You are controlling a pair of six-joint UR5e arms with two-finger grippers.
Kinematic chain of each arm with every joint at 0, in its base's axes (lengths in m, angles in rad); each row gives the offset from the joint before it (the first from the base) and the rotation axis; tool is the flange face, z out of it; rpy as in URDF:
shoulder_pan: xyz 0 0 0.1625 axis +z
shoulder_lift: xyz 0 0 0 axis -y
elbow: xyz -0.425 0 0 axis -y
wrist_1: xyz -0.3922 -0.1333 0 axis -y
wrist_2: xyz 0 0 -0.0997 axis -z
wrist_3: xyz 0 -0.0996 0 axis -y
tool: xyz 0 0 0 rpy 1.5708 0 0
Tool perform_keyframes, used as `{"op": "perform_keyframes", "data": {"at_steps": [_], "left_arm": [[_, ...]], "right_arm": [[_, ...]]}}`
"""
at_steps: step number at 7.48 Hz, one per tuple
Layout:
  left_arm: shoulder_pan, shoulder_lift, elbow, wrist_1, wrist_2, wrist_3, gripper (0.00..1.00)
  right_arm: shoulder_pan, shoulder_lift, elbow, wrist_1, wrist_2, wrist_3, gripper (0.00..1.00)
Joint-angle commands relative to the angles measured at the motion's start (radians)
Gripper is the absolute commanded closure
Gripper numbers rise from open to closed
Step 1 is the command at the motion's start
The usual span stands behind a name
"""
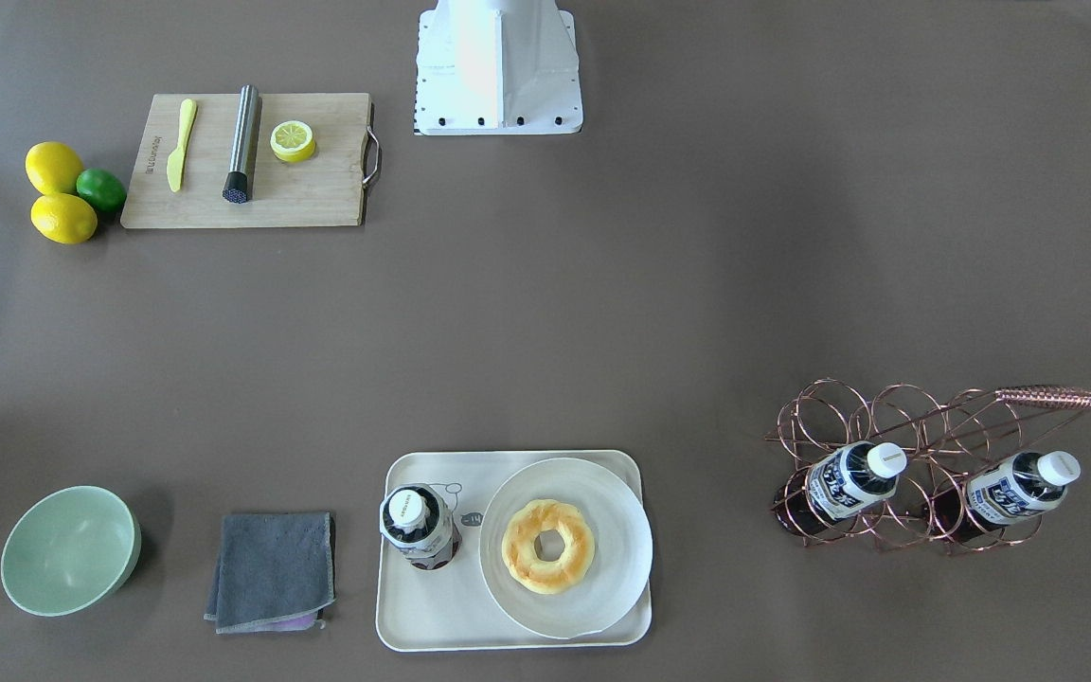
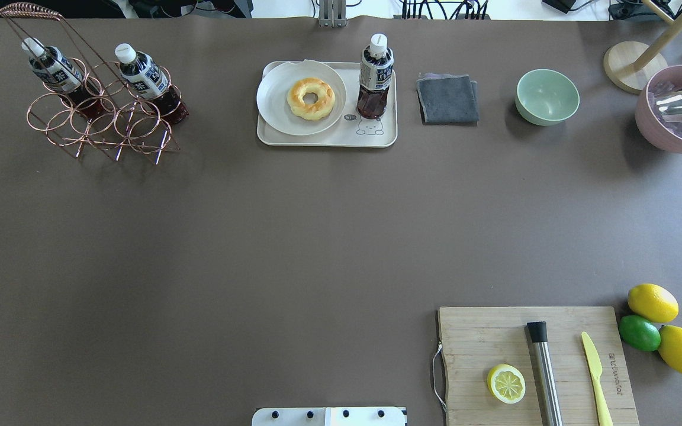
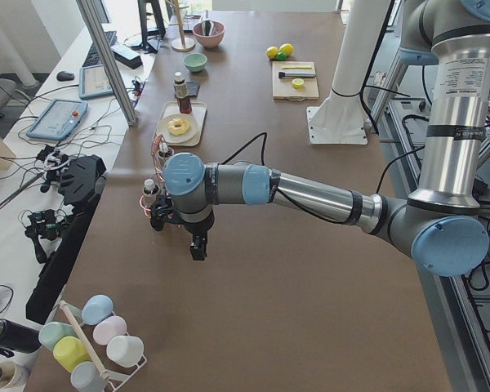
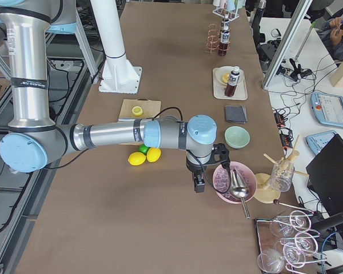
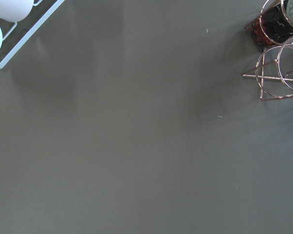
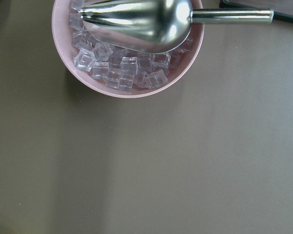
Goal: Place tea on tray
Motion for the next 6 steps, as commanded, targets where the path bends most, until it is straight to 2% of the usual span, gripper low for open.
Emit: {"op": "perform_keyframes", "data": {"at_steps": [1, 4, 6], "left_arm": [[0.0, 0.017, 0.018, -0.072, -0.008, -0.002, 0.03], [-0.007, 0.031, 0.034, -0.155, -0.011, -0.003, 0.03], [-0.01, 0.045, 0.037, -0.158, -0.009, -0.006, 0.03]], "right_arm": [[0.013, -0.001, -0.012, -0.001, 0.001, 0.0, 0.0], [0.013, 0.005, -0.009, 0.005, 0.001, 0.007, 0.0], [0.011, 0.005, -0.009, 0.005, 0.001, 0.01, 0.0]]}}
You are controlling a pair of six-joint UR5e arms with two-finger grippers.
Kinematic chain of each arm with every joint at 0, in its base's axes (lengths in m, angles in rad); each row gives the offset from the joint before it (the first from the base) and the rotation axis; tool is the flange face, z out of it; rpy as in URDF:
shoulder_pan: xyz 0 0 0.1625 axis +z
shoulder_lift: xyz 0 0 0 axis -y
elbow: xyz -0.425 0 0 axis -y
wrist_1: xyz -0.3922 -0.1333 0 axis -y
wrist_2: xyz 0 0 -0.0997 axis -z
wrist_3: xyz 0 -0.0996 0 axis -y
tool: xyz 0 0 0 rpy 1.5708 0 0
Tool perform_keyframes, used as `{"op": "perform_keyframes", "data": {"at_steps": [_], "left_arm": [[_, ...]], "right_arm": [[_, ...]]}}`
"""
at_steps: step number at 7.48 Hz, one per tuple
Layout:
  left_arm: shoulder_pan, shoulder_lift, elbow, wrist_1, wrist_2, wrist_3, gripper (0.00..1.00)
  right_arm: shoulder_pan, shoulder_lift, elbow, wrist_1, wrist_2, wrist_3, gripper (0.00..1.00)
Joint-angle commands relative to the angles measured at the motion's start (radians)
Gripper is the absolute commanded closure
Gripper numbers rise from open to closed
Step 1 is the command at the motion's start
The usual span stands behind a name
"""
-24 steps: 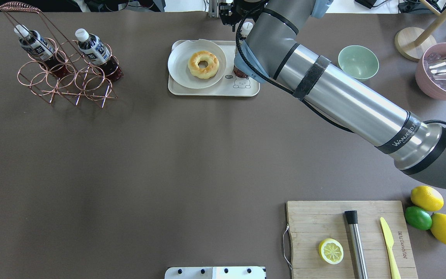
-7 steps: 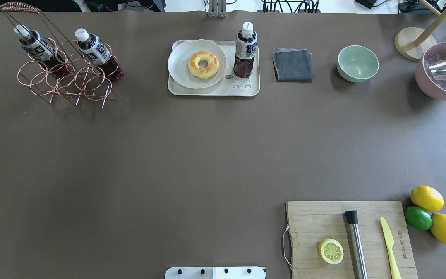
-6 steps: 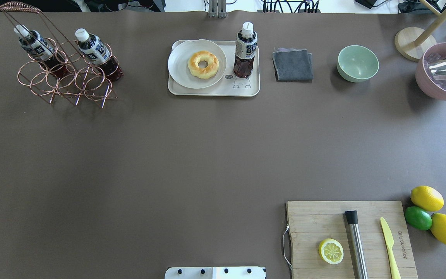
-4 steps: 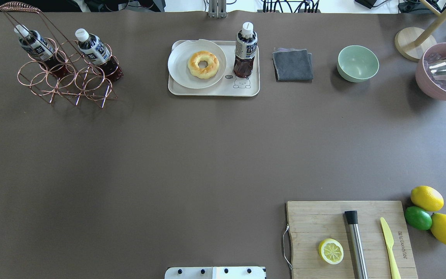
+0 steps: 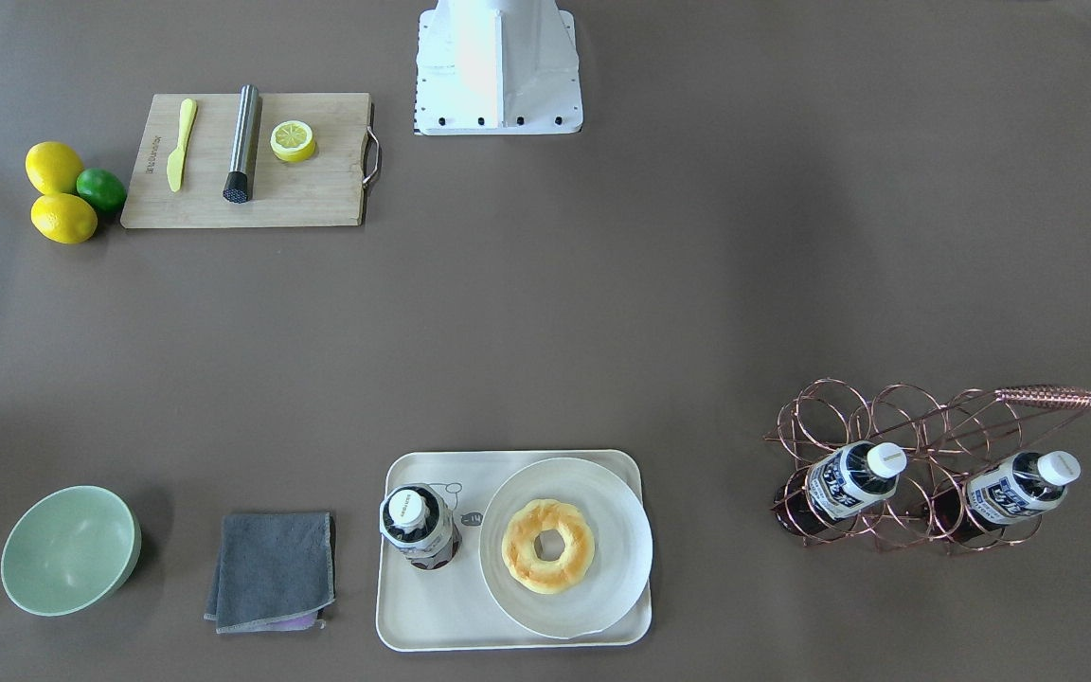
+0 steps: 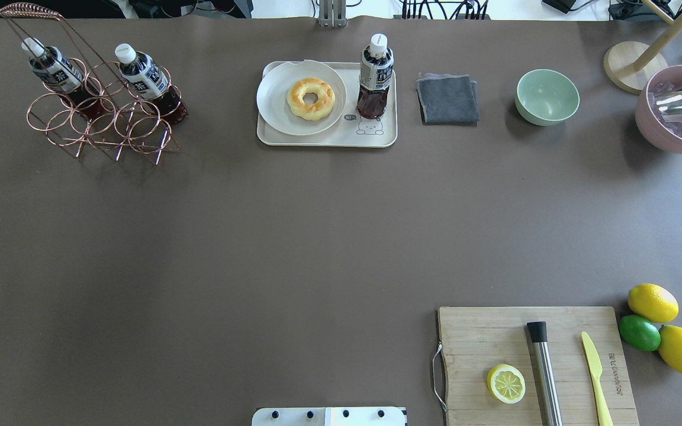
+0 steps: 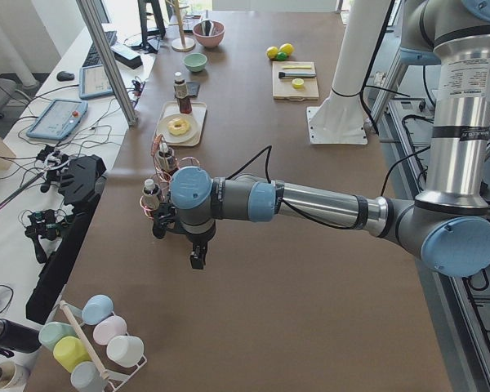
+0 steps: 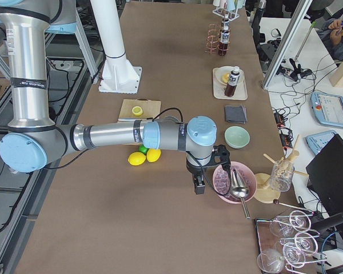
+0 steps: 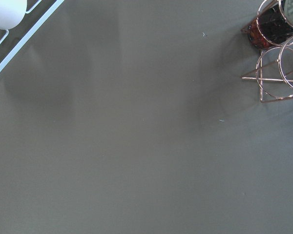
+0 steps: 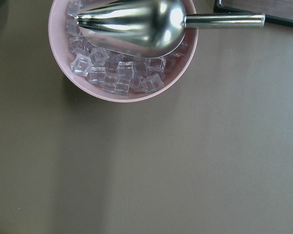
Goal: Place tea on tray
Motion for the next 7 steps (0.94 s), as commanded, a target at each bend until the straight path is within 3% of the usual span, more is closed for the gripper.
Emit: {"op": "perform_keyframes", "data": {"at_steps": [1, 7], "left_arm": [[-0.005, 0.015, -0.013, -0.018, 0.004, -0.001, 0.03], [-0.051, 0.033, -0.01, -0.13, 0.004, 0.001, 0.03]], "right_arm": [[-0.001, 0.0, 0.003, 0.001, 0.003, 0.006, 0.0], [0.0, 0.002, 0.026, 0.003, 0.008, 0.038, 0.0]]}}
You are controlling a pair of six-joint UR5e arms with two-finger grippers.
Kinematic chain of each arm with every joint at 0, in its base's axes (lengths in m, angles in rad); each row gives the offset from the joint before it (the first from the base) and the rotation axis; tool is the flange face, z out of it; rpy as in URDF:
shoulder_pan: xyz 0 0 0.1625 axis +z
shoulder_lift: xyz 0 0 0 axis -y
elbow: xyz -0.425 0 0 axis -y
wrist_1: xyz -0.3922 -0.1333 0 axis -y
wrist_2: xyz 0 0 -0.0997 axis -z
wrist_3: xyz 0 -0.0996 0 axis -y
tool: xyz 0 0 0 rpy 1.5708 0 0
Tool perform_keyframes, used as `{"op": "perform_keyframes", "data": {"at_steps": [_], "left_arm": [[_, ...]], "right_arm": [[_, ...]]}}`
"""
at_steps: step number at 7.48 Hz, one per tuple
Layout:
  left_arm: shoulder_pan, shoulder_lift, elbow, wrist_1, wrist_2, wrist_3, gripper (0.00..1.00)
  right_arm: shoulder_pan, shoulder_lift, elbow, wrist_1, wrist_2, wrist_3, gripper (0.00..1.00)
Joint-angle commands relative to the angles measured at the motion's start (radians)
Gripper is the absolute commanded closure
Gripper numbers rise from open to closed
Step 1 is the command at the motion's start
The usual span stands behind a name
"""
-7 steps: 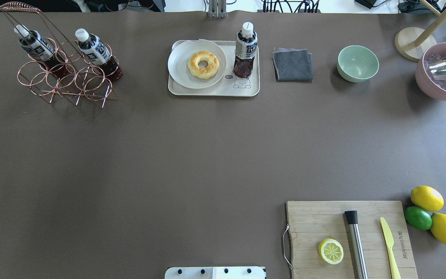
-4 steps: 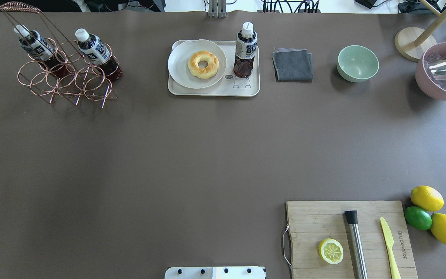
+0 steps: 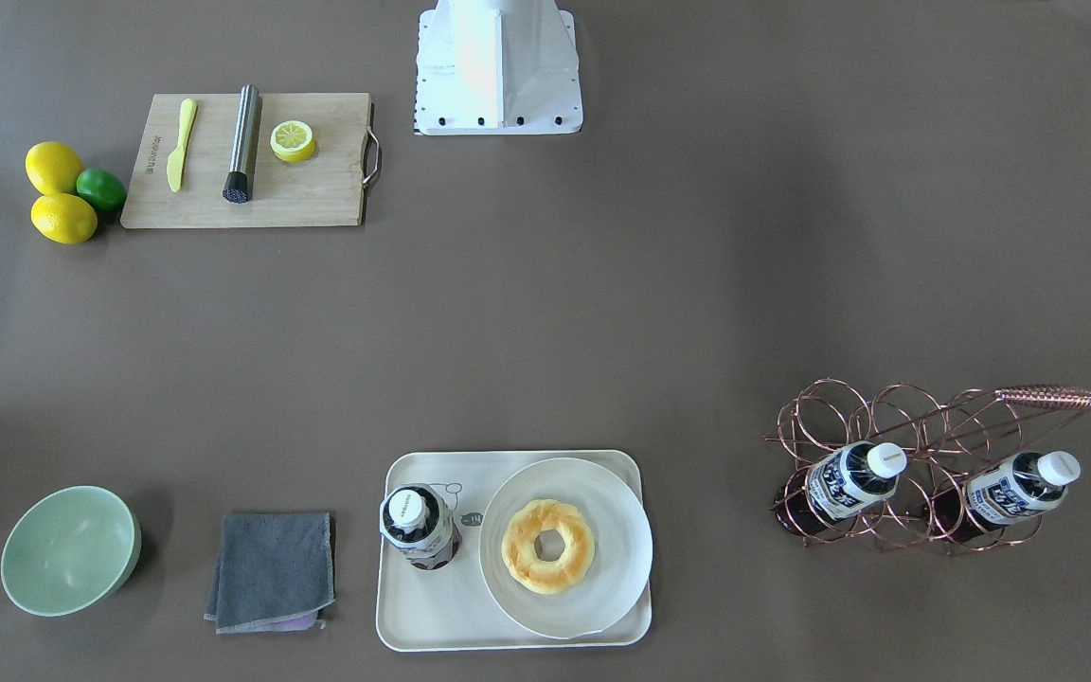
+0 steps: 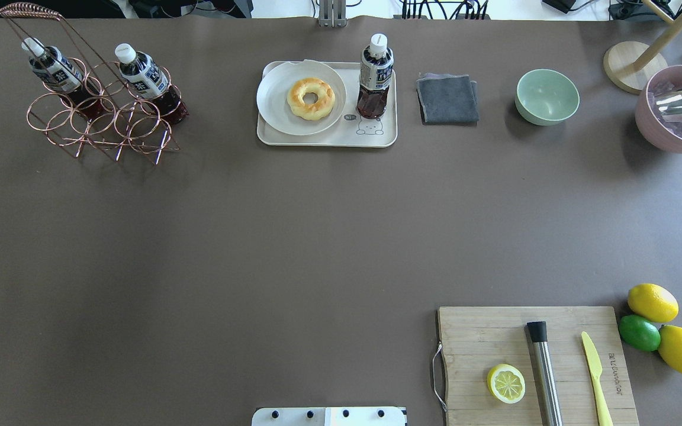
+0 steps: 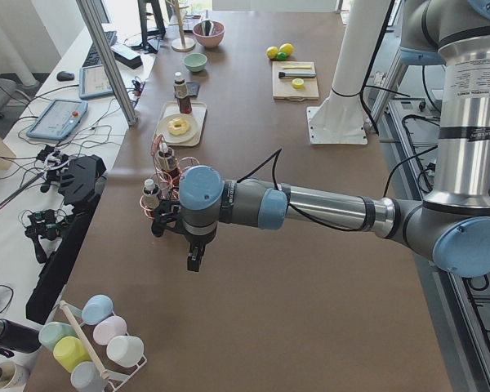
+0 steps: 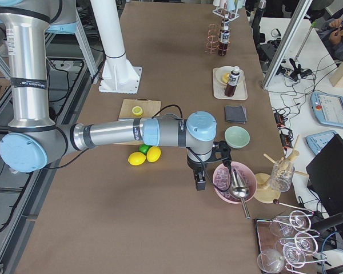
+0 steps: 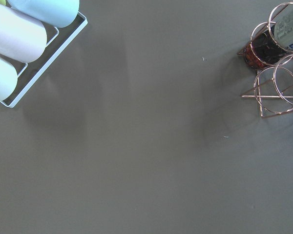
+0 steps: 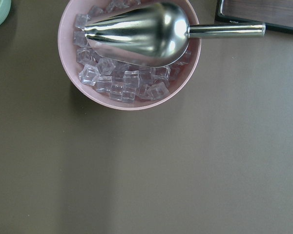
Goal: Place tea on tray
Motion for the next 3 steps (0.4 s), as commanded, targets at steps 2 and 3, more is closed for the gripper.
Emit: {"op": "perform_keyframes", "data": {"at_steps": [2, 3], "left_arm": [[-0.005, 0.018, 0.0, -0.008, 0.003, 0.002, 0.03], [-0.005, 0.018, 0.0, -0.008, 0.003, -0.001, 0.03]], "right_arm": [[0.0, 0.001, 0.003, 0.0, 0.001, 0.003, 0.0], [0.0, 0.001, 0.003, 0.0, 0.001, 0.001, 0.0]]}}
